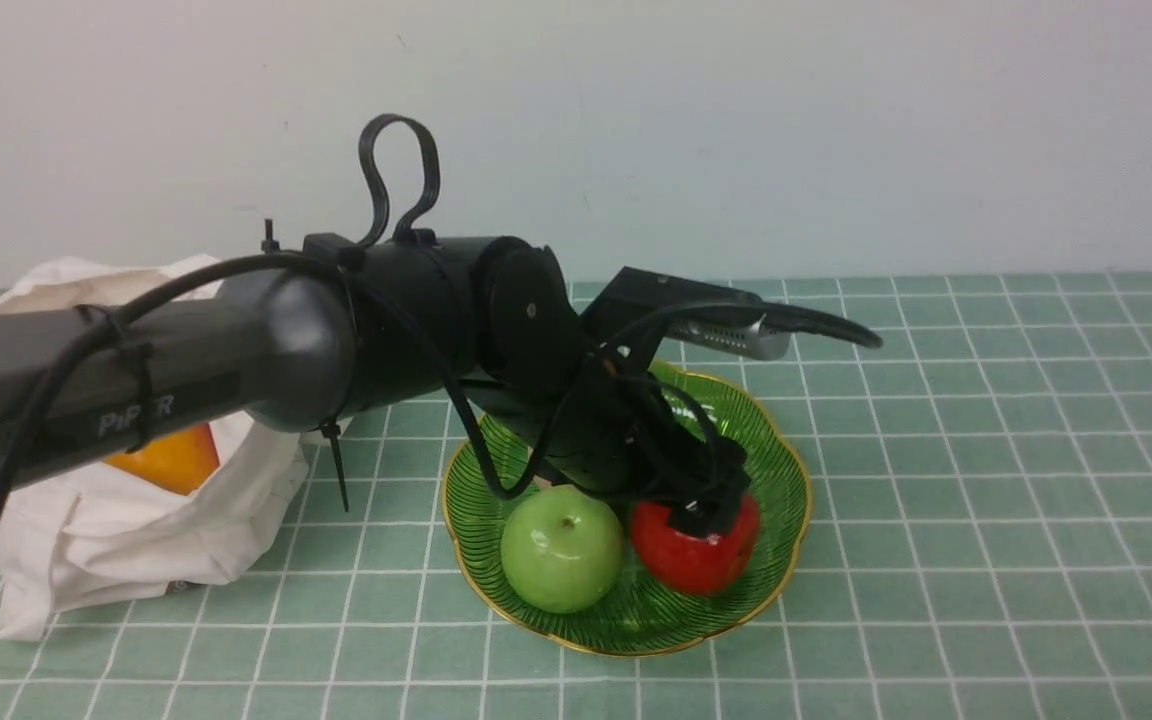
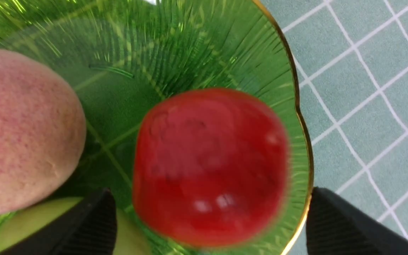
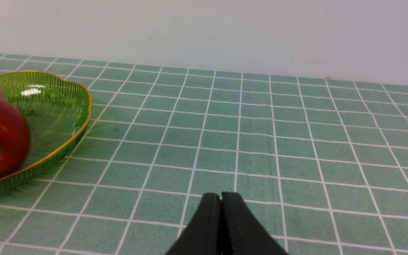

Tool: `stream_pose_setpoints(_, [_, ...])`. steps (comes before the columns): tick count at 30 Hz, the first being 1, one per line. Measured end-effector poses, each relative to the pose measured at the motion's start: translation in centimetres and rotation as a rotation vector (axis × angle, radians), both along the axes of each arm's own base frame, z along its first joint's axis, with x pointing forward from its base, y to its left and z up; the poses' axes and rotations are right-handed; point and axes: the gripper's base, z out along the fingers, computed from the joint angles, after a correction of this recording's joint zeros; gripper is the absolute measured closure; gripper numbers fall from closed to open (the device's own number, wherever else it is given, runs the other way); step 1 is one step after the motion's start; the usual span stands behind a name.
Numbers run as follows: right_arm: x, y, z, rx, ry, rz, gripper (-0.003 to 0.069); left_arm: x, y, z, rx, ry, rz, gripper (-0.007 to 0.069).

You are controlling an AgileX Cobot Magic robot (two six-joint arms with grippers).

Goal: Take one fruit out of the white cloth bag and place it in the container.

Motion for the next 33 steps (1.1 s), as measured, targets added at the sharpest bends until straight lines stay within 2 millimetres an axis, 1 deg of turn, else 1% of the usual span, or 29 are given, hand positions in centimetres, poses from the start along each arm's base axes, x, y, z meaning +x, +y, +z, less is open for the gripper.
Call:
stream_pose_setpoints(3, [0.0, 0.0, 0.0, 0.000, 0.000, 0.000, 0.0674, 0.2, -0.3, 0.9, -0.005, 0.002, -0.011, -0.0058])
stream_pose_setpoints(6, [0.0, 0.0, 0.0, 0.000, 0.000, 0.000, 0.0674, 0.4, -0.5, 2.2, -0.006, 0.007, -0.021, -0.0039])
stream_pose_setpoints(8, [0.0, 0.0, 0.0, 0.000, 0.000, 0.000, 0.0674, 0.4, -0.5, 3.5, -0.001, 0.010, -0.026, 0.0020])
stream_pose_setpoints(9, [0.0, 0.0, 0.0, 0.000, 0.000, 0.000, 0.0674, 0.3, -0.4, 4.6, 0.004, 0.005, -0.026, 0.0070])
stream_pose_setpoints(10, [0.0, 0.0, 0.0, 0.000, 0.000, 0.000, 0.0674, 0.1, -0.1, 6.2, 0.009, -0.014, -0.025, 0.0148])
stream_pose_setpoints(11, [0.0, 0.0, 0.0, 0.000, 0.000, 0.000, 0.0674, -0.3, 0.4, 8.0, 0.010, -0.035, -0.019, 0.0261])
stream_pose_setpoints(12, [0.0, 0.0, 0.0, 0.000, 0.000, 0.000, 0.0674, -0.5, 0.7, 9.0, 0.006, -0.052, -0.013, 0.0298])
stream_pose_setpoints(13, [0.0, 0.0, 0.0, 0.000, 0.000, 0.000, 0.0674, -1.3, 1.5, 11.3, -0.003, -0.094, -0.003, 0.0448])
stream_pose_setpoints(14, [0.0, 0.0, 0.0, 0.000, 0.000, 0.000, 0.0674, -1.7, 1.9, 12.2, -0.010, -0.118, 0.002, 0.0495])
stream_pose_setpoints(15, [0.0, 0.0, 0.0, 0.000, 0.000, 0.000, 0.0674, -2.4, 2.5, 13.6, -0.023, -0.150, 0.010, 0.0532])
stream_pose_setpoints(16, [0.0, 0.0, 0.0, 0.000, 0.000, 0.000, 0.0674, -2.7, 2.8, 14.3, -0.026, -0.171, 0.014, 0.0552])
stream_pose_setpoints(17, [0.0, 0.0, 0.0, 0.000, 0.000, 0.000, 0.0674, -4.1, 4.1, 17.1, -0.059, -0.240, 0.037, 0.0599])
stream_pose_setpoints(20, [0.0, 0.0, 0.0, 0.000, 0.000, 0.000, 0.0674, -7.2, 7.0, 21.7, -0.118, -0.371, 0.076, 0.0626])
stream_pose_setpoints(21, [0.0, 0.0, 0.0, 0.000, 0.000, 0.000, 0.0674, -7.9, 7.6, 22.3, -0.127, -0.393, 0.086, 0.0629])
stream_pose_setpoints(22, [0.0, 0.0, 0.0, 0.000, 0.000, 0.000, 0.0674, -9.5, 9.0, 23.6, -0.153, -0.437, 0.102, 0.0632])
stream_pose_setpoints(23, [0.0, 0.0, 0.0, 0.000, 0.000, 0.000, 0.0674, -10.2, 9.5, 23.8, -0.162, -0.448, 0.112, 0.0632])
stream_pose_setpoints(26, [0.0, 0.0, 0.0, 0.000, 0.000, 0.000, 0.0674, -13.7, 12.4, 24.4, -0.218, -0.516, 0.149, 0.0632])
stream_pose_setpoints(29, [0.0, 0.0, 0.0, 0.000, 0.000, 0.000, 0.0674, -16.2, 14.4, 23.0, -0.237, -0.550, 0.162, 0.0632])
stream_pose_setpoints(30, [0.0, 0.0, 0.0, 0.000, 0.000, 0.000, 0.0674, -16.9, 15.0, 21.9, -0.231, -0.553, 0.164, 0.0632])
stream_pose_setpoints(31, [0.0, 0.0, 0.0, 0.000, 0.000, 0.000, 0.0674, -17.3, 15.3, 21.4, -0.239, -0.559, 0.166, 0.0632])
stream_pose_setpoints(32, [0.0, 0.0, 0.0, 0.000, 0.000, 0.000, 0.0674, -17.7, 15.6, 21.4, -0.246, -0.567, 0.167, 0.0632])
stream_pose_setpoints(33, [0.0, 0.0, 0.0, 0.000, 0.000, 0.000, 0.0674, -18.7, 16.3, 19.9, -0.254, -0.566, 0.168, 0.0632])
